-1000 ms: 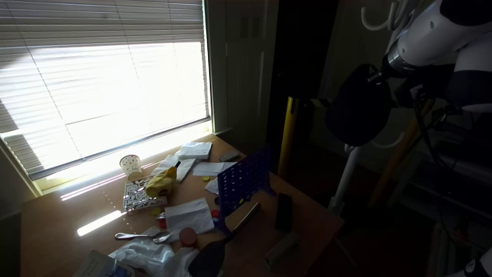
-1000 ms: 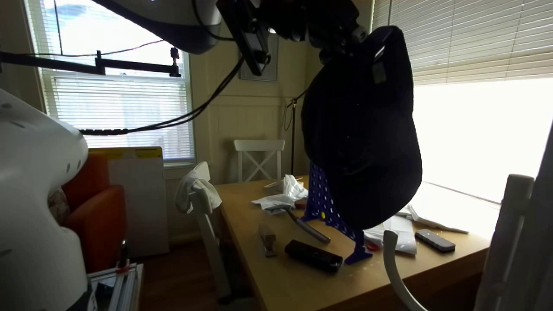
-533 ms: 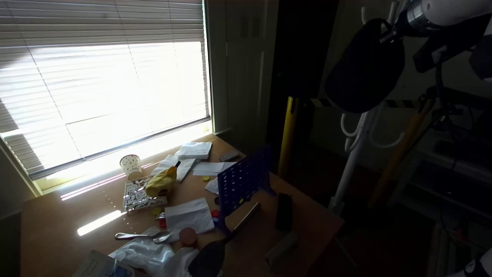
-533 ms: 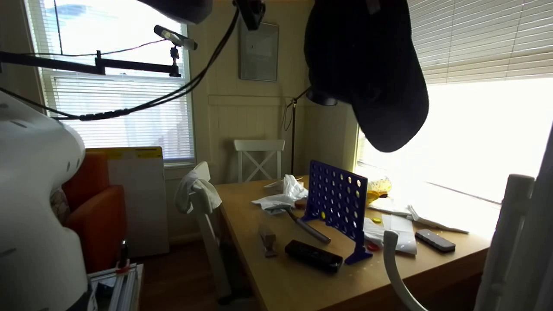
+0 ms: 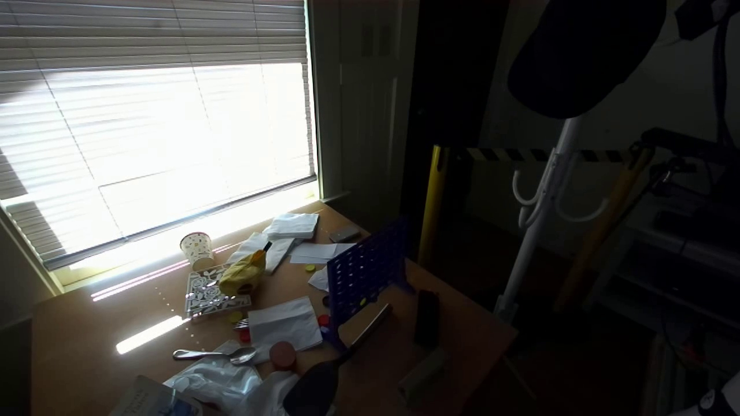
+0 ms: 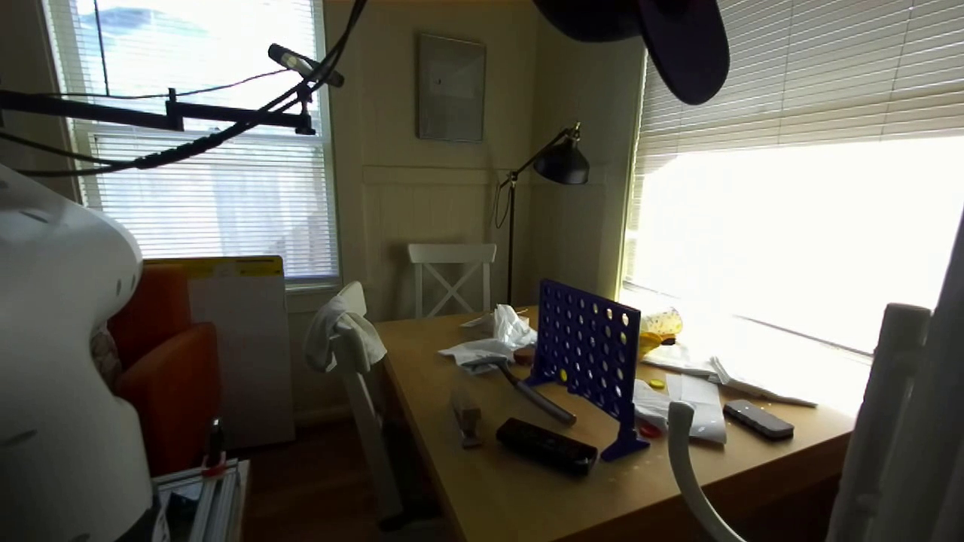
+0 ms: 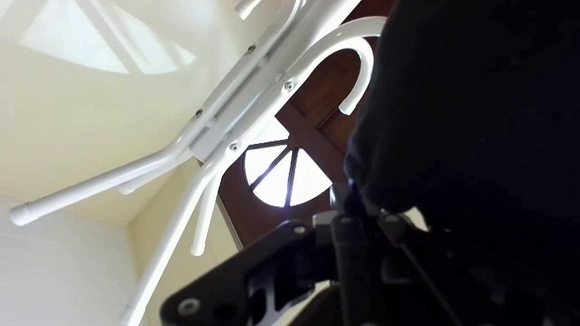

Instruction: Move the hat to the top half of the coat rack

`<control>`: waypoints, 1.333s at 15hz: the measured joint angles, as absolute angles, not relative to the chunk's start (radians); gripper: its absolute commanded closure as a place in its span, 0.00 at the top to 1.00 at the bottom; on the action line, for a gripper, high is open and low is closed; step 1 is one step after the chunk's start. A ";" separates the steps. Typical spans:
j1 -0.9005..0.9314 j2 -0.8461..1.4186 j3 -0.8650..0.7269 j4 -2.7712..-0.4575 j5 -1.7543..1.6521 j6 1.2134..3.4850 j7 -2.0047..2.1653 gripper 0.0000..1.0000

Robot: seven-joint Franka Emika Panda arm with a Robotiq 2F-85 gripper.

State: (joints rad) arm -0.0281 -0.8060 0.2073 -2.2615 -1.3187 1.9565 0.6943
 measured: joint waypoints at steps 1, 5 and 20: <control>-0.021 -0.803 0.206 -2.262 -1.329 1.955 0.685 0.01; -0.001 -0.783 0.200 -2.276 -1.358 1.955 0.672 0.05; 0.006 -0.714 0.147 -2.275 -1.454 1.879 0.674 0.01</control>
State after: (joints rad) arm 0.0061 -0.7143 0.1472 -2.2750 -1.4537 1.8789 0.6737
